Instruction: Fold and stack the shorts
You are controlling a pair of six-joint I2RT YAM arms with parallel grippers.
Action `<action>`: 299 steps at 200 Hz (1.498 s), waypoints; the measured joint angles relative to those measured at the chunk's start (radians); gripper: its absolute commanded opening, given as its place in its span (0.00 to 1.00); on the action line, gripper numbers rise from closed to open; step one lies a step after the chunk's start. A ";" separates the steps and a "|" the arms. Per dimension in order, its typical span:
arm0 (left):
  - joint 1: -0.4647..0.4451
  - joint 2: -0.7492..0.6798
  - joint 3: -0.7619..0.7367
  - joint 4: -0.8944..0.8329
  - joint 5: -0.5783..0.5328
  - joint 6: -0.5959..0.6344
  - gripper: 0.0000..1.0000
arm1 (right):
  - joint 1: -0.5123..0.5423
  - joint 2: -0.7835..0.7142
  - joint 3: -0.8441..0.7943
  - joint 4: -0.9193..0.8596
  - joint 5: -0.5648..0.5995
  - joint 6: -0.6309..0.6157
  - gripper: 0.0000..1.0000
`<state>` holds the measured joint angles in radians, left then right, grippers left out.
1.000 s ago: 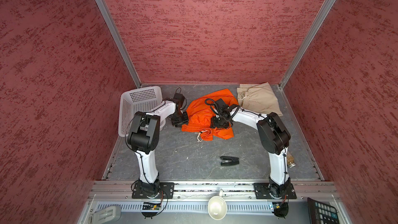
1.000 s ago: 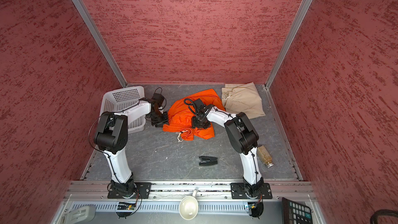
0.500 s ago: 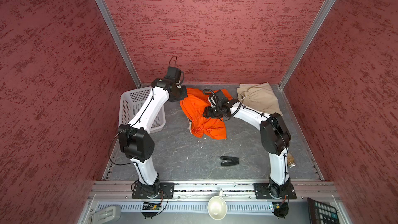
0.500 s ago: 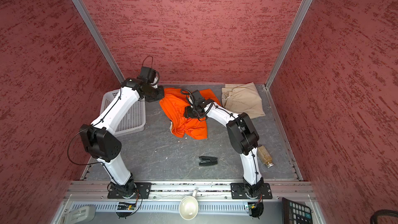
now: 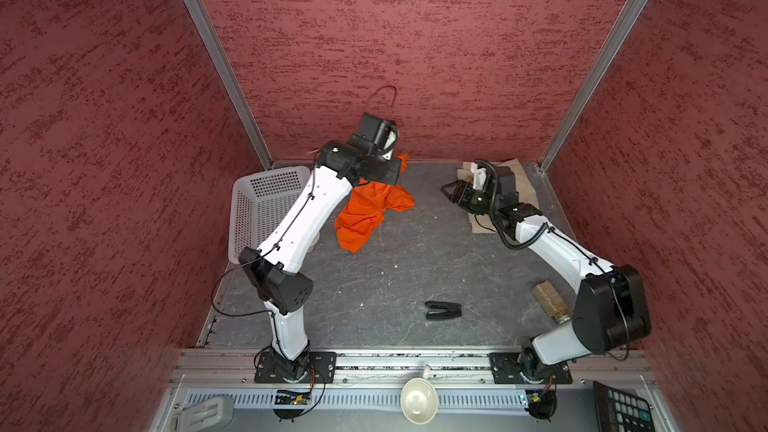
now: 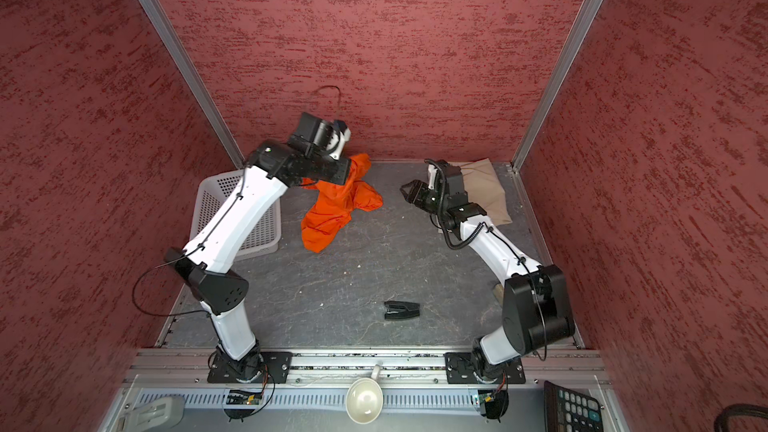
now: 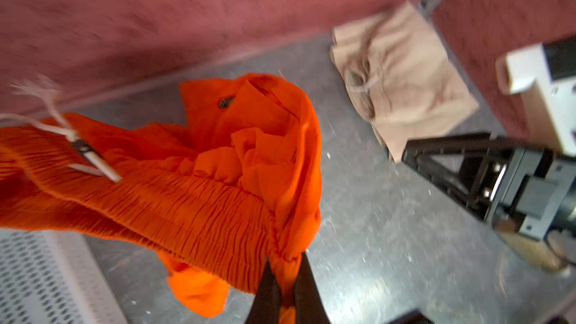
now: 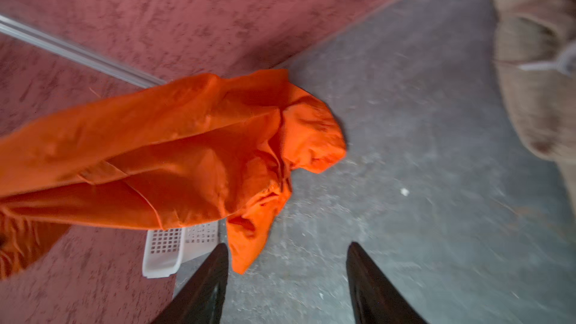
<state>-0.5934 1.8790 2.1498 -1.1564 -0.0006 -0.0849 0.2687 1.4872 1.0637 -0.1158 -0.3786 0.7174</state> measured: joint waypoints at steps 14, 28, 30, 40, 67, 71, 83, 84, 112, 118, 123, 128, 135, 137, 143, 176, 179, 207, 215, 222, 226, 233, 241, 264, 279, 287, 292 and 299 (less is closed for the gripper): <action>-0.060 0.062 -0.069 0.005 0.052 0.008 0.45 | -0.010 -0.027 -0.068 -0.029 -0.002 0.021 0.62; -0.108 0.118 -0.127 0.005 0.111 0.000 0.58 | -0.010 -0.047 -0.110 -0.062 -0.017 0.035 0.62; -0.114 0.123 -0.134 0.005 0.119 -0.007 0.59 | -0.010 -0.049 -0.114 -0.066 -0.019 0.036 0.63; -0.130 0.140 -0.163 0.005 0.151 -0.010 0.64 | -0.010 -0.056 -0.129 -0.085 -0.034 0.048 0.63; -0.094 0.106 -0.202 0.037 0.212 -0.057 0.67 | -0.010 -0.057 -0.150 -0.115 -0.082 0.089 0.63; -0.079 0.093 -0.214 0.050 0.218 -0.068 0.67 | -0.010 -0.056 -0.153 -0.120 -0.090 0.097 0.63; -0.014 0.044 -0.259 0.090 0.245 -0.116 0.68 | -0.009 -0.045 -0.158 -0.125 -0.109 0.126 0.63; -0.011 0.041 -0.263 0.092 0.246 -0.120 0.68 | -0.009 -0.044 -0.158 -0.125 -0.110 0.127 0.63; 0.189 -0.080 -0.442 0.226 0.284 -0.266 0.68 | -0.005 0.042 -0.158 -0.110 -0.165 0.180 0.62; 0.229 -0.100 -0.488 0.254 0.288 -0.298 0.68 | -0.002 0.066 -0.158 -0.102 -0.175 0.186 0.61; 0.256 -0.113 -0.522 0.274 0.290 -0.321 0.68 | 0.003 0.090 -0.158 -0.093 -0.183 0.188 0.61; 0.279 -0.121 -0.552 0.292 0.291 -0.342 0.68 | 0.006 0.110 -0.158 -0.085 -0.189 0.191 0.61; 0.305 -0.127 -0.592 0.314 0.294 -0.372 0.68 | 0.012 0.136 -0.161 -0.068 -0.200 0.193 0.59; 0.311 -0.128 -0.601 0.319 0.295 -0.380 0.68 | 0.014 0.143 -0.162 -0.062 -0.203 0.193 0.59; 0.323 -0.128 -0.623 0.330 0.298 -0.398 0.68 | 0.019 0.165 -0.165 -0.046 -0.212 0.196 0.58; 0.353 -0.128 -0.681 0.365 0.309 -0.465 0.68 | 0.056 0.280 -0.172 0.028 -0.264 0.222 0.55; 0.354 -0.127 -0.681 0.366 0.309 -0.469 0.68 | 0.059 0.287 -0.172 0.029 -0.266 0.224 0.55; 0.360 -0.127 -0.682 0.373 0.283 -0.504 0.71 | 0.081 0.333 -0.135 0.007 -0.282 0.225 0.49; 0.363 -0.126 -0.683 0.373 0.272 -0.511 0.72 | 0.083 0.341 -0.121 -0.002 -0.280 0.225 0.46; 0.365 -0.124 -0.683 0.372 0.260 -0.514 0.72 | 0.084 0.351 -0.107 -0.014 -0.277 0.223 0.43; 0.367 -0.122 -0.683 0.373 0.255 -0.518 0.72 | 0.083 0.356 -0.101 -0.019 -0.274 0.225 0.39; 0.370 -0.117 -0.683 0.372 0.246 -0.522 0.72 | 0.083 0.368 -0.088 -0.032 -0.267 0.220 0.32; 0.372 -0.109 -0.683 0.372 0.237 -0.527 0.72 | 0.083 0.380 -0.076 -0.045 -0.261 0.220 0.24; 0.376 -0.081 -0.680 0.369 0.219 -0.529 0.72 | 0.083 0.405 -0.048 -0.072 -0.240 0.211 0.10; 0.377 -0.065 -0.674 0.362 0.204 -0.529 0.72 | 0.080 0.409 -0.031 -0.093 -0.230 0.209 0.04; 0.377 -0.061 -0.669 0.361 0.200 -0.528 0.72 | 0.080 0.408 -0.023 -0.100 -0.225 0.206 0.02; 0.375 -0.060 -0.664 0.357 0.200 -0.525 0.71 | 0.079 0.406 -0.021 -0.099 -0.224 0.208 0.02; 0.372 -0.059 -0.657 0.356 0.199 -0.515 0.71 | 0.076 0.401 -0.018 -0.098 -0.224 0.209 0.01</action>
<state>-0.2214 1.8198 1.4933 -0.8009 0.1982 -0.6003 0.3443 1.8881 1.0462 -0.2142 -0.6022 0.9268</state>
